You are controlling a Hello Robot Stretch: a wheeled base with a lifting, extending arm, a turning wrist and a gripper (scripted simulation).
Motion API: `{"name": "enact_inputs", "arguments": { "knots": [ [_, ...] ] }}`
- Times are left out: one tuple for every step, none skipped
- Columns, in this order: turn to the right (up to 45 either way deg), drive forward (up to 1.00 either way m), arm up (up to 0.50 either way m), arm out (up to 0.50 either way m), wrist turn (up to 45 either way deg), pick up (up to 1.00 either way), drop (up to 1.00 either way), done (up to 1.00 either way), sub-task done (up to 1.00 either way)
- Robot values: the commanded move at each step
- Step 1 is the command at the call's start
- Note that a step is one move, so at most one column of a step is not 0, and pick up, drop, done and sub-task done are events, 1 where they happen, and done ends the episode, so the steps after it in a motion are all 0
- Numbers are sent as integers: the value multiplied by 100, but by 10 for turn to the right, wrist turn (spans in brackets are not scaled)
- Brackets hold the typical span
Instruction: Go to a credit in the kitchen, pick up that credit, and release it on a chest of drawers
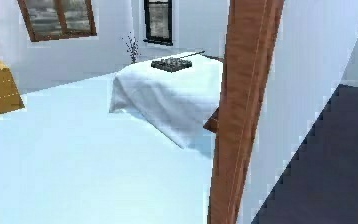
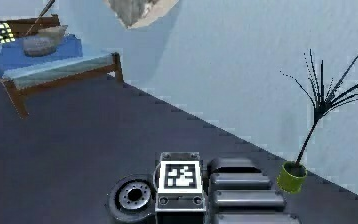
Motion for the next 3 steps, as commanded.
{"name": "enact_inputs", "arguments": {
  "knots": [
    [-300,0,0,0,0,0,0,0,0],
    [0,5,0,0,0,0,0,0,0],
    [-150,0,0,0,0,0,0,0,0]
  ]
}}
